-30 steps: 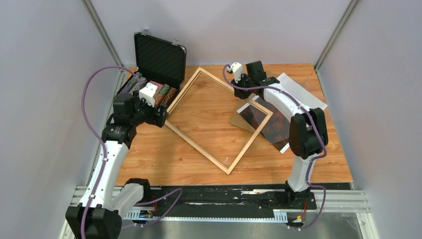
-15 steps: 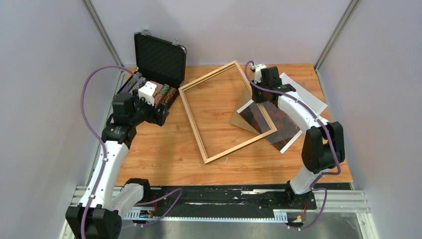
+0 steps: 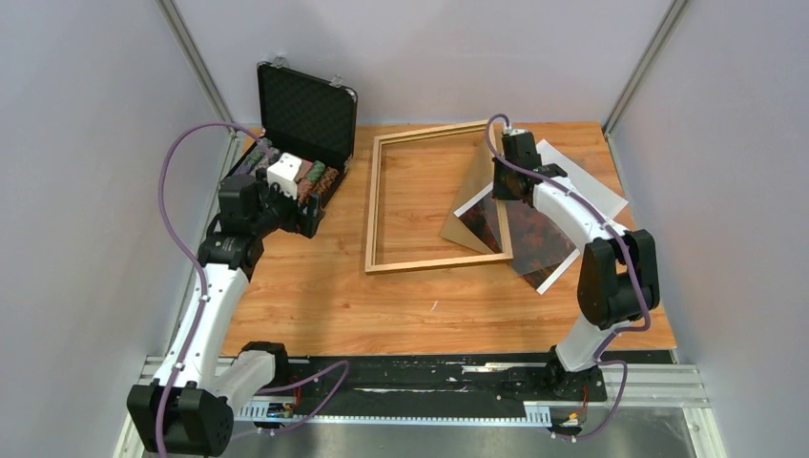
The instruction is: Put the photo into the frame
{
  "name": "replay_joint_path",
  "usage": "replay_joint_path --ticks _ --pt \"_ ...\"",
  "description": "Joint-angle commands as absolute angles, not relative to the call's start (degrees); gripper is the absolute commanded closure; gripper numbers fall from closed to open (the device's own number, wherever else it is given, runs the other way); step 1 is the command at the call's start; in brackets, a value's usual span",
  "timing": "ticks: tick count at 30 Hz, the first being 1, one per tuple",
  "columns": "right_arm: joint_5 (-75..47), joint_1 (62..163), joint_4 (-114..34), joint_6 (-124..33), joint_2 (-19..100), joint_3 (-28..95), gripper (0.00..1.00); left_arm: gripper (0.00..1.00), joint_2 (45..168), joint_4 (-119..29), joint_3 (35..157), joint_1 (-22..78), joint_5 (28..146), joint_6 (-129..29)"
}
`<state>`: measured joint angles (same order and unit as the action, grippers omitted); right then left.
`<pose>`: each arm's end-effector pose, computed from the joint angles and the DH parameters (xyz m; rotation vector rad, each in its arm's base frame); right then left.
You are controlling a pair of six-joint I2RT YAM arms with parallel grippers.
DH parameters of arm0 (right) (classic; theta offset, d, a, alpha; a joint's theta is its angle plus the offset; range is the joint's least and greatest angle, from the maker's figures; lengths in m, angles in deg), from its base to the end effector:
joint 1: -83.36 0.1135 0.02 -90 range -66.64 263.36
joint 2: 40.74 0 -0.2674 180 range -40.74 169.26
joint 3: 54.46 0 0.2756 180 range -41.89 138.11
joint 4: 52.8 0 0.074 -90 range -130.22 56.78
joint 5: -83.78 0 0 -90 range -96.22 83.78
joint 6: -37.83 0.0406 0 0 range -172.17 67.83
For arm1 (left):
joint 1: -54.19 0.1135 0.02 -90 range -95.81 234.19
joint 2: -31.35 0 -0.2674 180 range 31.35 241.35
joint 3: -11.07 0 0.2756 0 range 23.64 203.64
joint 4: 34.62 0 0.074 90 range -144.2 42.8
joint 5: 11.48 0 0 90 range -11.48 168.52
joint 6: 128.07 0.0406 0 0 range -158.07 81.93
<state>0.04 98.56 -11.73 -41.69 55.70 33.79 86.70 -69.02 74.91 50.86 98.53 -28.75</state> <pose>0.3847 0.0999 0.2533 -0.0506 2.4244 0.0708 0.2402 -0.0279 0.3252 0.4384 1.9568 -0.2860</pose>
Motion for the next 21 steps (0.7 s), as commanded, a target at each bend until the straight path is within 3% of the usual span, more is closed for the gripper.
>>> replay_joint_path --ticks 1,11,17,21 --pt "0.9 99.1 -15.7 -33.9 57.9 33.3 1.0 0.0 87.6 -66.0 75.2 50.5 97.9 -29.2" --pt "-1.3 101.8 -18.6 -28.7 60.1 27.7 0.93 0.0 90.4 -62.6 74.5 50.1 97.5 -28.9" --pt "-7.5 104.4 -19.5 -27.6 61.9 27.2 0.64 0.0 92.4 -61.4 74.8 49.5 97.5 -29.3" --pt "-10.8 105.9 -19.4 -27.6 63.8 29.0 0.58 0.0 94.0 -61.3 75.4 49.0 97.2 -29.5"
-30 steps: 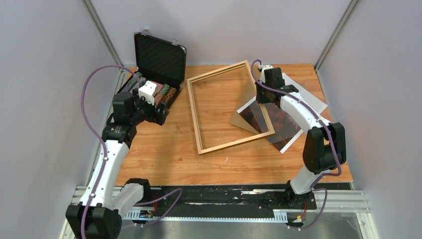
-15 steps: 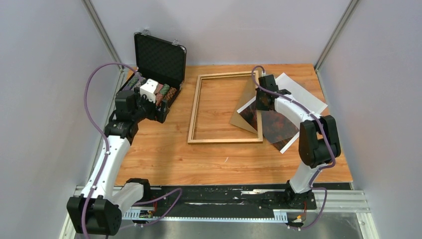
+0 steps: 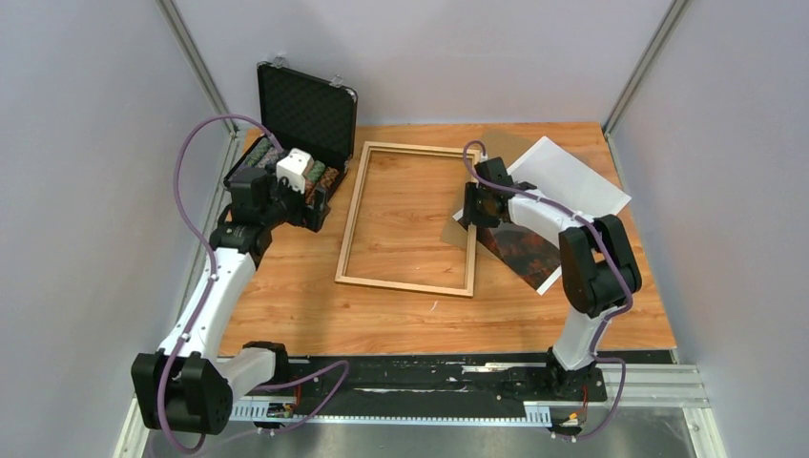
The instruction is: Put the photo into the frame
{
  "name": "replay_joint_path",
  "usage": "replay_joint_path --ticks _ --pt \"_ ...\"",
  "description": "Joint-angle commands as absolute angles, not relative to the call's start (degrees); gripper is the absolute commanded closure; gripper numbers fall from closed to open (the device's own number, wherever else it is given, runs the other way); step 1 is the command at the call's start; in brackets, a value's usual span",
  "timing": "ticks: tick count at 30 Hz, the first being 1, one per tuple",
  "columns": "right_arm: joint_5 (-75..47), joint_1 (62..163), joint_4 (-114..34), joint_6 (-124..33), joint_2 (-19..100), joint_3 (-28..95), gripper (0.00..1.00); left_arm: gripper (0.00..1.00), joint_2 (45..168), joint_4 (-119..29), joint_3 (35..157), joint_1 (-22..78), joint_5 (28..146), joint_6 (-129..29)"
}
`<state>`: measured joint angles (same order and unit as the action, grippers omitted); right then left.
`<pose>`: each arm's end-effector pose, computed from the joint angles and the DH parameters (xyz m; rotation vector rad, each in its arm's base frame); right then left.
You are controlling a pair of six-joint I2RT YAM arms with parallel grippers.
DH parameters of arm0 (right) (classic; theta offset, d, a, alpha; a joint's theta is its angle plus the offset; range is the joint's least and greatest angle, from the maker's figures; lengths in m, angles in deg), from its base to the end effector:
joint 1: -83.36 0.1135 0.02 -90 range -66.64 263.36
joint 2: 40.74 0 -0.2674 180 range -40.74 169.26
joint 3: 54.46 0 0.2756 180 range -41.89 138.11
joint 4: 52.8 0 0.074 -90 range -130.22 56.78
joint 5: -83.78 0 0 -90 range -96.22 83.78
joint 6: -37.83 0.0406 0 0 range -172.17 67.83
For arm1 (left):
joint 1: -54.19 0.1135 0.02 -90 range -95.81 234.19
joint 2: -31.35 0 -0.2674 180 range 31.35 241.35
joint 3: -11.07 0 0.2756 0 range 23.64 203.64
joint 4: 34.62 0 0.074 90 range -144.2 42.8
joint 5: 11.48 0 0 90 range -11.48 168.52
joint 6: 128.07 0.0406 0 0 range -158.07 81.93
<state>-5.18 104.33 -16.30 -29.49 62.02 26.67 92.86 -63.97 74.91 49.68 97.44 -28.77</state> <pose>0.3698 0.1409 0.1754 0.0457 2.6067 0.2548 0.2661 -0.0342 0.3087 0.4467 1.9767 -0.2840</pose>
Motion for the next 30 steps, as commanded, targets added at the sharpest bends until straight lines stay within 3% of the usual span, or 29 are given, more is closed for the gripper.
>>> replay_joint_path --ticks 1,9,14,22,30 --pt "-12.2 106.2 -19.3 -27.6 64.2 29.5 0.58 0.0 94.1 -61.3 75.5 48.9 97.3 -29.5" --pt "-24.2 107.4 -20.1 -29.2 65.9 32.2 0.56 0.0 95.2 -59.7 75.7 47.2 98.5 -29.5" --pt "-29.8 107.4 -20.3 -32.8 63.3 32.3 0.49 0.0 95.3 -59.0 75.6 45.2 99.3 -29.1" --pt "-20.0 105.2 -18.7 -42.2 52.9 27.2 0.29 0.0 97.1 -56.2 75.6 39.3 99.6 -28.5" --pt "-5.2 104.2 -16.6 -55.0 41.7 20.7 0.23 0.0 106.4 -55.2 80.8 28.3 95.2 -29.4"
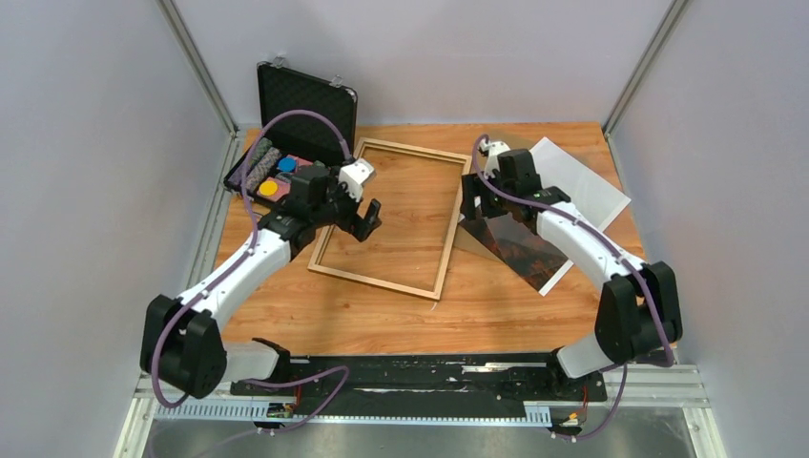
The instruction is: Put the photo into the frame
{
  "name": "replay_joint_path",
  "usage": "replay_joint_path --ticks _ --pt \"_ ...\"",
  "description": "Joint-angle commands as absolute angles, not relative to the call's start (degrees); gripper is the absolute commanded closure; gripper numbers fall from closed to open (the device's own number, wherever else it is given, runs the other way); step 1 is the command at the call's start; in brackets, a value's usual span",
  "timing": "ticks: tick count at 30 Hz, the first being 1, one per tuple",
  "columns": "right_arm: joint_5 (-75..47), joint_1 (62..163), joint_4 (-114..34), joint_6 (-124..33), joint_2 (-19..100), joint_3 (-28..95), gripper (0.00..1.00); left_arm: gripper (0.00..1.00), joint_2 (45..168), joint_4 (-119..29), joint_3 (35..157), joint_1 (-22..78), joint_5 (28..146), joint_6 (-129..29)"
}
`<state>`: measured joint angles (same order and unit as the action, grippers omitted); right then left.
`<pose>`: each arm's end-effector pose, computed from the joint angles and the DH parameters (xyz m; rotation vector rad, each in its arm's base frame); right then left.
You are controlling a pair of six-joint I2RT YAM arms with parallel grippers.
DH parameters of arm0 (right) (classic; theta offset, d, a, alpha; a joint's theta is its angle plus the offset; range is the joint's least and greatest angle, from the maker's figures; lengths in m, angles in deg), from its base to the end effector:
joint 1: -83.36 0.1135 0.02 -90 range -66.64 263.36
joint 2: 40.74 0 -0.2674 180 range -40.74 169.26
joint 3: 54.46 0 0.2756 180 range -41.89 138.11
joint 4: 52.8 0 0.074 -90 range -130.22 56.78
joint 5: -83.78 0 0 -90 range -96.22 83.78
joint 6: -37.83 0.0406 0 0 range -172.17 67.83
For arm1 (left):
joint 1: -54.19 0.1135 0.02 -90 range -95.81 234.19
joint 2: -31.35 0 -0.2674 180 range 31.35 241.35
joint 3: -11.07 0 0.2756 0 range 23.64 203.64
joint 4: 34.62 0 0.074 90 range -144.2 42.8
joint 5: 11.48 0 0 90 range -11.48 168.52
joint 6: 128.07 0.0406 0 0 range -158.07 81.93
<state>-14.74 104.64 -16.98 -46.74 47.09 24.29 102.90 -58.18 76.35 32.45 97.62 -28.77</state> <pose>0.3360 0.1373 0.2566 -0.4008 2.3456 0.4005 0.2801 -0.1260 0.2812 0.7539 1.9551 -0.4797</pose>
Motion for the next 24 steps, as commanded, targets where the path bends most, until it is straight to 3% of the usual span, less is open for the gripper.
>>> replay_joint_path --ticks 1,11,19,24 --pt "-3.1 103.8 -16.5 -55.4 40.5 19.6 0.22 0.0 107.4 -55.4 82.6 27.6 94.7 -29.7" --pt "-7.1 92.6 -16.4 -55.2 34.4 12.7 0.22 0.0 128.1 -61.7 102.5 24.8 98.8 -40.2" --pt "-6.3 92.1 -19.4 -58.8 42.7 12.8 0.24 0.0 136.1 -62.7 110.1 24.2 102.1 -43.9" --pt "-4.1 92.1 -22.9 -58.7 50.3 19.4 0.26 0.0 136.9 -62.8 109.6 24.1 101.0 -43.8"
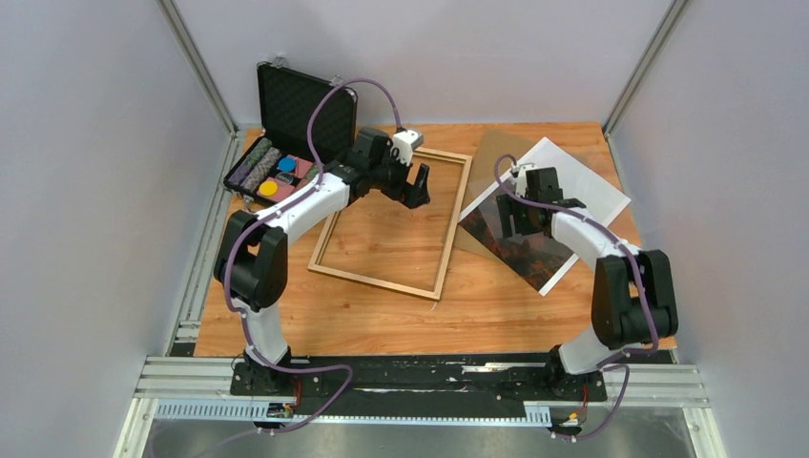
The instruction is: Put the photo into the frame
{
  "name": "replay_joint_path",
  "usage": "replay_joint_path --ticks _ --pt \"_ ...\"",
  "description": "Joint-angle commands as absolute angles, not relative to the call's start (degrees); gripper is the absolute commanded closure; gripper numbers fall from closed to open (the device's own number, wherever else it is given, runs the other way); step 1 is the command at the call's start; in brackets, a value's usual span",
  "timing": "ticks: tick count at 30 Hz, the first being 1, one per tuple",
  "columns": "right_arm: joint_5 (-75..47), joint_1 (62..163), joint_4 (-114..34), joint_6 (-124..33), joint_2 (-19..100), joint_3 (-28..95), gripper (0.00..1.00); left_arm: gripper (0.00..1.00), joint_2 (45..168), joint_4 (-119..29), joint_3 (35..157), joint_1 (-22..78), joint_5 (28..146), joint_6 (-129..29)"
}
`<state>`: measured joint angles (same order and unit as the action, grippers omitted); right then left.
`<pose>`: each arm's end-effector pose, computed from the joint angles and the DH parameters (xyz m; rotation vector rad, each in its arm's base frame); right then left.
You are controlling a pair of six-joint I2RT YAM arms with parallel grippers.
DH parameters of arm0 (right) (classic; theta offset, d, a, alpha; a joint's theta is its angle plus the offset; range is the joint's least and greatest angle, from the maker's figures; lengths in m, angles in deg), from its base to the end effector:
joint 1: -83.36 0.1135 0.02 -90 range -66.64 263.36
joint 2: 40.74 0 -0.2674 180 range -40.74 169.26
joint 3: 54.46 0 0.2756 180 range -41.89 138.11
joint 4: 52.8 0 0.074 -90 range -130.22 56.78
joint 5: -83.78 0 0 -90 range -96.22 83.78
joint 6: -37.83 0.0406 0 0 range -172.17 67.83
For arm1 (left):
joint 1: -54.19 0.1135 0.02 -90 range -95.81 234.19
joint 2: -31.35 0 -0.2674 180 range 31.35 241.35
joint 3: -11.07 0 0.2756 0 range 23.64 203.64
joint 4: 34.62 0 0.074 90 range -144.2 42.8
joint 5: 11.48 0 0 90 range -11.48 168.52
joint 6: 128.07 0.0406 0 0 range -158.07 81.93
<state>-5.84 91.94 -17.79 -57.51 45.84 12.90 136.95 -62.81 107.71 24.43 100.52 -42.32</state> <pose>0.3276 0.0492 0.1967 -0.3024 2.4991 0.0146 0.3858 -0.2381 0.2607 0.7112 2.1539 -0.7478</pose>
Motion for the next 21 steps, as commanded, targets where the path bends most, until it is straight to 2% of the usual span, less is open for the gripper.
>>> replay_joint_path --ticks 1,16,21 --pt "-4.1 92.1 -23.7 -58.5 52.0 21.2 0.26 0.0 136.8 -63.0 109.5 24.0 100.4 -43.6" --pt "-1.7 92.0 -31.1 -58.3 79.3 49.1 0.29 0.0 130.5 -64.5 102.8 24.1 95.2 -35.5" --pt "-1.3 92.0 -31.3 -59.1 85.3 54.3 0.29 0.0 129.7 -64.2 101.4 24.0 94.2 -33.9"
